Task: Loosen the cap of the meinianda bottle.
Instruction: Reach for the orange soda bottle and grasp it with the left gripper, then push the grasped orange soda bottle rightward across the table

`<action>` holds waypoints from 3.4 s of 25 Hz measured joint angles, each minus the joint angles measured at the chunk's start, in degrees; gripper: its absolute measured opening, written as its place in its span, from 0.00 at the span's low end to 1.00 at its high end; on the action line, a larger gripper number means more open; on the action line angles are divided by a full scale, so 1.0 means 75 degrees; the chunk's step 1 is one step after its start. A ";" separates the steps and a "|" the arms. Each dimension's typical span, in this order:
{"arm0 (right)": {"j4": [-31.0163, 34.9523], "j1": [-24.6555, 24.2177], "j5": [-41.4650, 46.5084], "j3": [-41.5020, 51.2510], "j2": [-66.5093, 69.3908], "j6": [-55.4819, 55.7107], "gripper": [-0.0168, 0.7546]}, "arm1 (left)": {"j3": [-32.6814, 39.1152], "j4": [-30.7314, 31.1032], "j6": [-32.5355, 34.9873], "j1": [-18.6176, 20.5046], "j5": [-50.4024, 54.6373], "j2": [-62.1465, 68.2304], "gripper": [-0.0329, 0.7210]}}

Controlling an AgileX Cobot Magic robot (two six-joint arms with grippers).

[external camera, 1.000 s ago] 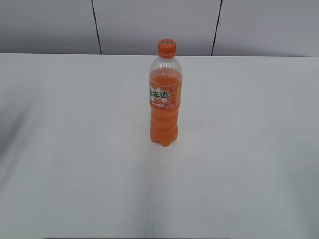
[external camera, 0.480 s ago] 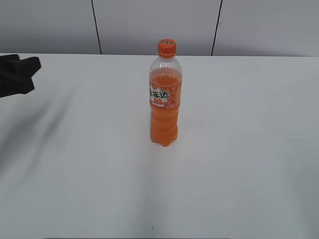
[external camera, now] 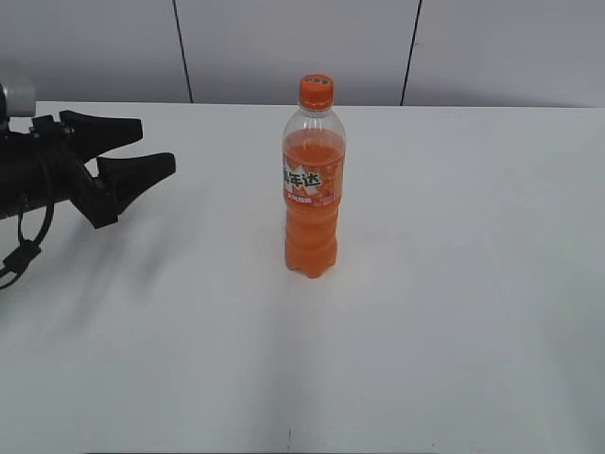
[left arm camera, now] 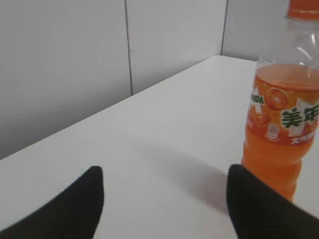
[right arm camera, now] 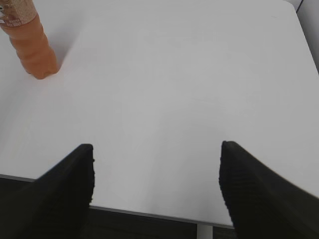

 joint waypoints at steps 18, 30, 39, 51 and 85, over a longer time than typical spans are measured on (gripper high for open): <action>0.0000 0.0000 0.0000 0.0000 0.0000 0.0000 0.78 | -0.1316 0.0027 -0.0274 -0.1749 0.0002 0.1674 0.81; 0.0000 0.0000 0.0000 0.0000 0.0000 0.0000 0.78 | -0.2795 0.0253 -0.0602 -0.2803 0.0408 0.2569 0.81; 0.0000 0.0000 0.0000 0.0000 0.0000 0.0000 0.78 | -0.3089 0.0269 -0.0715 -0.3203 0.0799 0.2694 0.81; 0.0001 0.0000 0.0000 0.0000 0.0000 0.0000 0.78 | -0.3089 0.0262 -0.0737 -0.3202 0.0972 0.2694 0.61; 0.0008 0.0000 0.0761 -0.3921 0.7569 0.0336 0.67 | -0.3117 0.1061 -0.0857 -0.3202 0.0659 0.2694 0.59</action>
